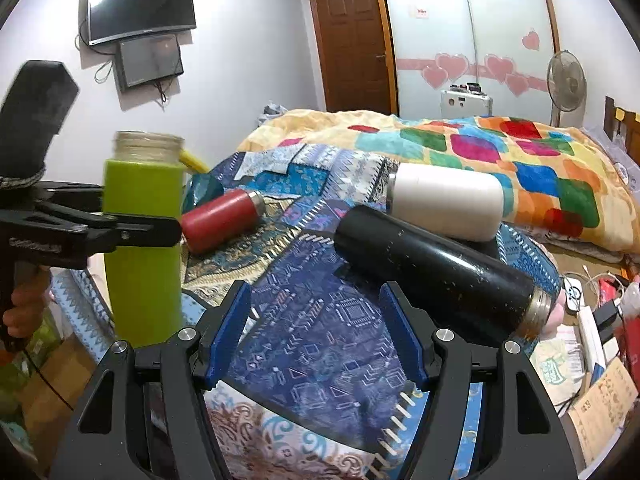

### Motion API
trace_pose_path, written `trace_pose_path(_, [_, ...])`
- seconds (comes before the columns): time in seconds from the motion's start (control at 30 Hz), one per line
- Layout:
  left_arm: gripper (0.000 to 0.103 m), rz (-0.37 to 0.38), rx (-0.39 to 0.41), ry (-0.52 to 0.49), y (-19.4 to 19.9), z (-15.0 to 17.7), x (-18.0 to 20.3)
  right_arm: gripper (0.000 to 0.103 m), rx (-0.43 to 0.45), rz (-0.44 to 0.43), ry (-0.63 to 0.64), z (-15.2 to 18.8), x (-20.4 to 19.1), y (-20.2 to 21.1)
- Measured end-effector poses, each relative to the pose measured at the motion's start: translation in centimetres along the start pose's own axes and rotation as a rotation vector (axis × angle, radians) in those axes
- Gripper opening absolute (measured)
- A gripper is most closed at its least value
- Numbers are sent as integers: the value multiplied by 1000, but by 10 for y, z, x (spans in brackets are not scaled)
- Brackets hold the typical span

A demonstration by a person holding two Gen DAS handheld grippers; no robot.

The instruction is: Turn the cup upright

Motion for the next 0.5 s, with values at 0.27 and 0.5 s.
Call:
trace_pose_path(0.27, [62, 23, 87, -20, 19, -22, 8, 65, 9, 0, 2, -5, -7, -1])
trace_pose_path(0.5, [62, 30, 85, -14, 6, -25, 6, 65, 19, 4, 1, -8, -6, 0])
Point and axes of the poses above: each gripper's, at about its wrist camera, not at the fingertips, and y roughly against the way its jaws point, x to its right, z to its underside, the point moved 9 cm from there along -y, roughly the way its jaws point, and after that the axes turned 10 degrees about z, right-handed, at the moved point
